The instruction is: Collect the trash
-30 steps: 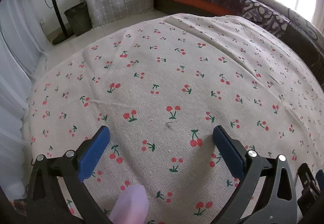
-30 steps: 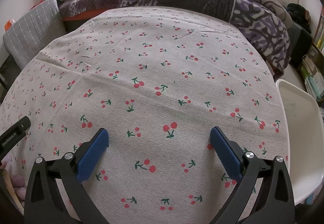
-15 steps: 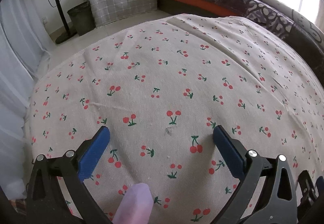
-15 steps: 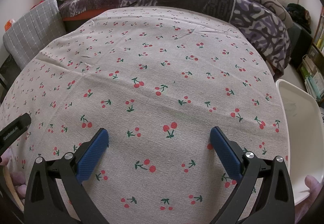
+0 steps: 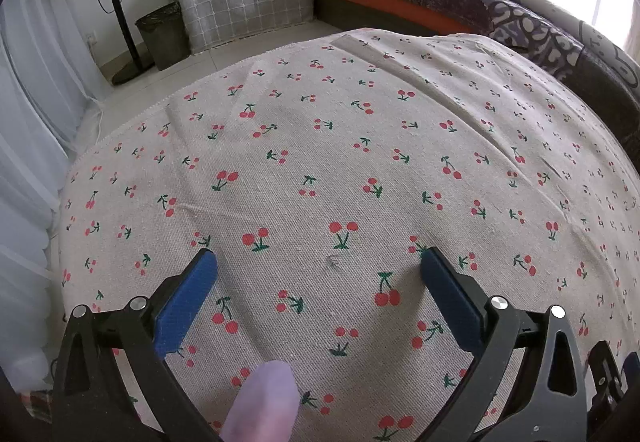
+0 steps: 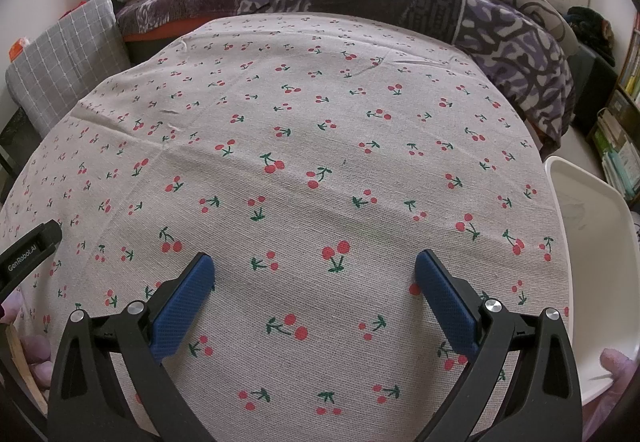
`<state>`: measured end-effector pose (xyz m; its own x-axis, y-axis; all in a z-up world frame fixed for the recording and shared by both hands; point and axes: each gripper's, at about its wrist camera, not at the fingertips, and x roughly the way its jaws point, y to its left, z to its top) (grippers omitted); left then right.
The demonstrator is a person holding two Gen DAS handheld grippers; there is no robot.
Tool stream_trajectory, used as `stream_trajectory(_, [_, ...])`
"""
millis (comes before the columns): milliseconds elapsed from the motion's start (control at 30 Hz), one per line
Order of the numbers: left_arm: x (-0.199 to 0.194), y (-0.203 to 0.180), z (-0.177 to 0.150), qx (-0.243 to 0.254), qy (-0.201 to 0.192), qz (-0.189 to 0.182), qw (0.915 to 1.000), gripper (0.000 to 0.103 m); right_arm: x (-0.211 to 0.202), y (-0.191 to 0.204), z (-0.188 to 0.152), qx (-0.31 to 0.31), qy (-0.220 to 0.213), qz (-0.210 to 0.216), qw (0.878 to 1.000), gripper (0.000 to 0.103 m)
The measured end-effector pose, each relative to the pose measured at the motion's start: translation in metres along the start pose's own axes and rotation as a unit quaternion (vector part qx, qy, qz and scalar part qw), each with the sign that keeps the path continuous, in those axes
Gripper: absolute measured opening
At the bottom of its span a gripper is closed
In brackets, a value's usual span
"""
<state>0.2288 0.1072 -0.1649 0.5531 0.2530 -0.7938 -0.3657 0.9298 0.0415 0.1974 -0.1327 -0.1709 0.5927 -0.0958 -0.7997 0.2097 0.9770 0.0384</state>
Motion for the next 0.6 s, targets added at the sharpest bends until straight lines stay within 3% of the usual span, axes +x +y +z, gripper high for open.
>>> stream_trajectory(600, [0.0004, -0.0001, 0.0006, -0.001, 0.0, 0.0, 1.0, 0.098, 0.0, 0.0, 0.0, 0.0, 0.0, 0.0, 1.0, 0.097])
